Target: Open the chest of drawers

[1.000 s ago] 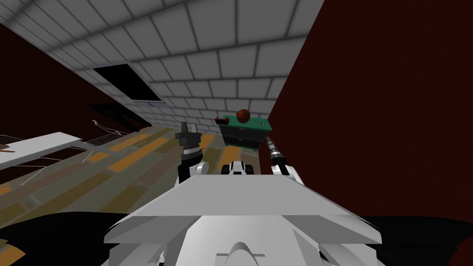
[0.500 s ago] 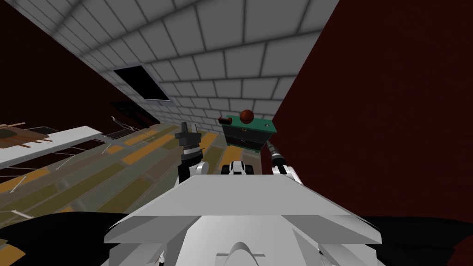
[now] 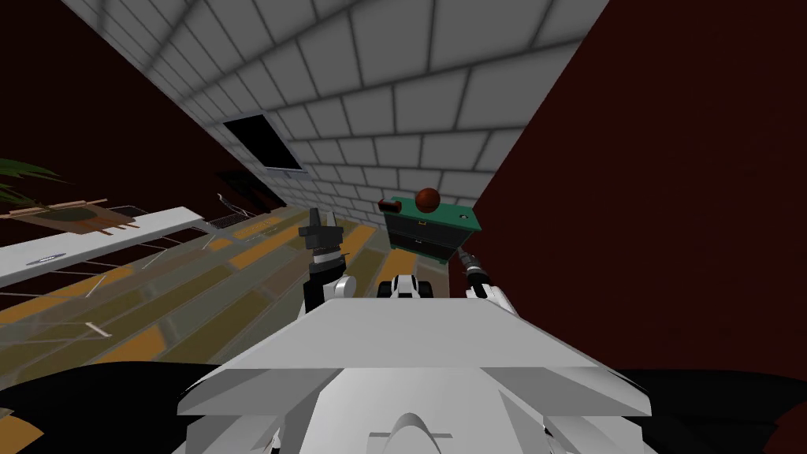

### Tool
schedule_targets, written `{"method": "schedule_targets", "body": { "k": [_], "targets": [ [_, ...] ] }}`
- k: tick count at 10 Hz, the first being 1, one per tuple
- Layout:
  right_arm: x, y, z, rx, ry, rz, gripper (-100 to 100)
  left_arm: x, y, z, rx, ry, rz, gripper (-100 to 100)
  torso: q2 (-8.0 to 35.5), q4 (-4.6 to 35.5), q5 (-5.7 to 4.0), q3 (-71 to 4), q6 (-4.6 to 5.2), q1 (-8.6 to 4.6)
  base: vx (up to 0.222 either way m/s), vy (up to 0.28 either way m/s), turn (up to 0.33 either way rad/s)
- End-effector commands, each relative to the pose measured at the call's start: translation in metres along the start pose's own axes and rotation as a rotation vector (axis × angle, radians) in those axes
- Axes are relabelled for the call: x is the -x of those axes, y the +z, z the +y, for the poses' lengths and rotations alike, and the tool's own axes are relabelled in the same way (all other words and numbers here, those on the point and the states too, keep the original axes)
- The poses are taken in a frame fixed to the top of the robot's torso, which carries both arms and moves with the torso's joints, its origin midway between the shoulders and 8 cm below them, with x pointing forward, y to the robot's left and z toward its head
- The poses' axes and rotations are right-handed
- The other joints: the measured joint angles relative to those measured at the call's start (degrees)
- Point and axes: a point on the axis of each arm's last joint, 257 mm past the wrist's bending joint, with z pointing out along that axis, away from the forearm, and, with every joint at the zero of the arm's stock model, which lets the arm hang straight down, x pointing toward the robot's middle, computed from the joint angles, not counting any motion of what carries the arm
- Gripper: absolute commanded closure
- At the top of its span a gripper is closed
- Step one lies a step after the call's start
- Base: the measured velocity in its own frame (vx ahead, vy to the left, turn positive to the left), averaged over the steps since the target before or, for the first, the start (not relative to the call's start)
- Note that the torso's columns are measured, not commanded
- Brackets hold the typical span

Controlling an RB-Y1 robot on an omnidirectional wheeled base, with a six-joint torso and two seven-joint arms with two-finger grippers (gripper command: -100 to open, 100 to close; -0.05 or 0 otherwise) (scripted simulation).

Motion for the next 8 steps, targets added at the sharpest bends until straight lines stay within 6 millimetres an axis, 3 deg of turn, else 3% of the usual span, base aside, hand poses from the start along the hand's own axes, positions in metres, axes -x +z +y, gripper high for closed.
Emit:
{"method": "schedule_targets", "body": {
  "k": [1,2,3,4,6,7,8],
  "targets": [
    [-0.008,0.003,-0.017,-0.050,-0.072,0.014,-100,0.000,0.000,0.000,0.000,0.000,0.000,0,-0.01,-0.01,0.00,-0.01,0.04,-0.01,0.014,-0.001,0.006],
    [-0.018,0.003,-0.046,-0.127,-0.125,0.040,-100,0.000,0.000,0.000,0.000,0.000,0.000,0,0.03,0.01,0.00,0.01,0.05,-0.03,0.034,0.004,0.231],
    [-0.019,0.002,-0.050,-0.139,-0.154,0.042,-100,0.000,0.000,0.000,0.000,0.000,0.000,0,-0.03,-0.01,0.00,-0.01,0.00,-0.01,0.033,-0.003,0.140],
    [-0.028,0.001,-0.074,-0.198,-0.204,0.068,-100,0.000,0.000,0.000,0.000,0.000,0.000,0,-0.03,-0.01,0.00,-0.03,0.04,-0.02,0.037,0.001,0.266],
    [-0.026,-0.001,-0.083,-0.228,-0.258,0.066,-100,0.000,0.000,0.000,0.000,0.000,0.000,0,0.01,-0.01,0.01,-0.01,0.08,-0.01,0.030,-0.003,0.039],
    [-0.036,-0.005,-0.109,-0.295,-0.310,0.095,-100,0.000,0.000,0.000,0.000,0.000,0.000,0,0.07,0.01,0.01,0.03,0.05,-0.01,0.028,0.008,0.247],
    [-0.034,-0.007,-0.114,-0.316,-0.328,0.094,-100,0.000,0.000,0.000,0.000,0.000,0.000,0,0.02,0.01,0.01,0.01,-0.02,0.02,0.029,-0.001,0.140]
  ]
}}
